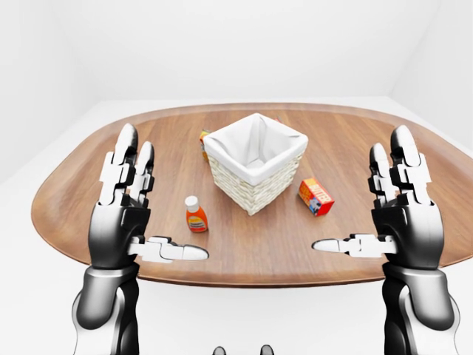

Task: Pick up the butter and put it in the basket.

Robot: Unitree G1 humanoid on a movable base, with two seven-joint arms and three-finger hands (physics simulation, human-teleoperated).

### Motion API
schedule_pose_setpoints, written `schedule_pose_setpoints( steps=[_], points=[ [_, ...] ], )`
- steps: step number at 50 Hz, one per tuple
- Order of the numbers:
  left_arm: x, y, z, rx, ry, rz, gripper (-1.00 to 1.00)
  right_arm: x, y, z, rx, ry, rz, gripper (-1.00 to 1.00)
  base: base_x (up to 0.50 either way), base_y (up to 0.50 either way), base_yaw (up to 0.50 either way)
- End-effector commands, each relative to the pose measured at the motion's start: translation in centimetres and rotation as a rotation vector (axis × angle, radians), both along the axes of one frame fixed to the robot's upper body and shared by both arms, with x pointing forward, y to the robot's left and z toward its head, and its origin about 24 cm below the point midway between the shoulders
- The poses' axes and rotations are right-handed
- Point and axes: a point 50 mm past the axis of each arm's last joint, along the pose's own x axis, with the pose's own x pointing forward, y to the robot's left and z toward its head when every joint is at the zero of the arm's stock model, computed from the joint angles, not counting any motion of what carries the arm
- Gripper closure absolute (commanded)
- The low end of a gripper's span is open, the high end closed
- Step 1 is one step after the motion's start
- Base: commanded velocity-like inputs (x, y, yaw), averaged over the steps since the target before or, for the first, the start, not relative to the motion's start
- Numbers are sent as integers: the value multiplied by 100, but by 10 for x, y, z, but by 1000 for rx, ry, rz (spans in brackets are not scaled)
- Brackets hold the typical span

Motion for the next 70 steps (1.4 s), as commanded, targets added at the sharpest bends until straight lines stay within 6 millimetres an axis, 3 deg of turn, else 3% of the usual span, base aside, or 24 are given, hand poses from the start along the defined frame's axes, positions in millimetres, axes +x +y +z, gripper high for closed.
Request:
schedule_pose_setpoints(
  steps=[1, 33, 46, 49, 50, 56, 58, 65, 66, 67, 70],
  points=[
    [0, -1, -1, 3, 7, -1, -100, 4, 0, -5, 5, 25, 0, -100, 39, 0, 0],
    [3, -1, -5, 1, 25, -3, -100, 2, 0, -8, 5, 41, 0, -100, 39, 0, 0],
    [1, 0, -3, 1, 13, -1, -100, 16, -16, -17, 37, 68, -128, -100, 19, 0, 0],
    [2, 0, -3, 0, 17, 0, -100, 31, -26, -39, 44, 170, -176, -100, 0, 0, 0],
    [2, 0, -2, 0, 13, 0, -100, 42, -32, -54, 60, 238, -221, -100, 0, 0, 0],
    [-1, 0, 1, -1, -4, 0, -100, 62, -46, -92, 90, 397, -305, -100, 0, 0, 0],
    [-1, 0, 1, -4, -7, 0, -100, 74, -51, -115, 116, 498, -331, -100, 0, 0, 0],
    [-1, 0, 1, -4, -7, 0, -100, 74, -51, -116, 118, 500, -331, -100, 0, 0, 0],
    [-1, 1, 2, -11, -10, -3, -100, 105, -62, -173, 105, 688, -451, -100, 0, 0, 0],
    [-1, 1, 2, -13, -14, -4, -100, 107, -66, -193, 102, 809, -497, -100, 0, 0, 0],
    [0, 1, -1, -16, 2, -6, -100, 105, -68, -217, 92, 988, -552, -100, 0, 0, 0]
  ],
)
